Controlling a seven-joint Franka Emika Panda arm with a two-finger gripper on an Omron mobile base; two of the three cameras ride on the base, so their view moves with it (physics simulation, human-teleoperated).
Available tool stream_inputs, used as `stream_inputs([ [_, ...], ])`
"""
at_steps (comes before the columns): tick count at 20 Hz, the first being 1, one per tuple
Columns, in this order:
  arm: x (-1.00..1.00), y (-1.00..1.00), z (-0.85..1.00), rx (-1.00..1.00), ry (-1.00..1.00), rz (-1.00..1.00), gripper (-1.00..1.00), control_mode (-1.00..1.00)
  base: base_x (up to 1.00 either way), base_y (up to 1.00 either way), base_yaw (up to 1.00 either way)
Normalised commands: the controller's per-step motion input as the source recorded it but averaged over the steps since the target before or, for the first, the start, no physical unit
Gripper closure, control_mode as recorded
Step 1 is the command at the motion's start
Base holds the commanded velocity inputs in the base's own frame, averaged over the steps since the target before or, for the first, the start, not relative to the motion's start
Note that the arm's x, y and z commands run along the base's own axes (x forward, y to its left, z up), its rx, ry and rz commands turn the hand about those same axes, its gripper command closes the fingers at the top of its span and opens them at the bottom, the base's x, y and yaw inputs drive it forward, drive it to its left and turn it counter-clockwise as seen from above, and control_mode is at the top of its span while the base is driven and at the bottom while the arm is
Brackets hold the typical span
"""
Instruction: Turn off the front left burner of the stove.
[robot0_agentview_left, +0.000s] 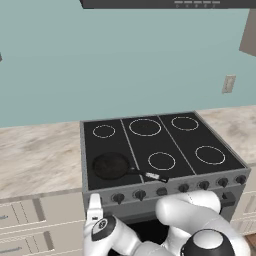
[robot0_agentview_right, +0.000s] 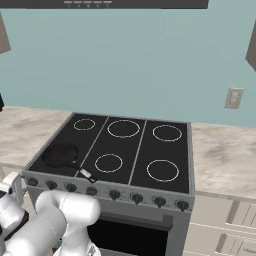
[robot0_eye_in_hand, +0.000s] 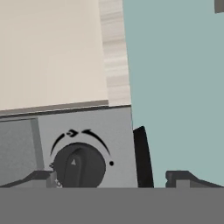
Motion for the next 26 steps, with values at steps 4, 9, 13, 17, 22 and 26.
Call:
stream_inputs([
  [4, 0.0, 0.0, -0.08, 0.0, 0.0, 0.0, -1.0, -1.0, 0.0, 0.0, 0.0],
  [9, 0.0, 0.0, -0.13, 0.0, -0.02, 0.0, -1.0, -1.0, 0.0, 0.0, 0.0],
  [13, 0.04, 0.0, -0.03, 0.0, -0.05, 0.0, -1.0, -1.0, 0.0, 0.0, 0.0],
  [17, 0.08, 0.0, -0.04, 0.0, -0.05, 0.0, -1.0, -1.0, 0.0, 0.0, 0.0],
  [22, 0.1, 0.0, -0.1, 0.0, -0.04, 0.0, -1.0, -1.0, 0.0, 0.0, 0.0],
  [26, 0.12, 0.0, -0.15, 0.0, -0.02, 0.0, -1.0, -1.0, 0.0, 0.0, 0.0],
])
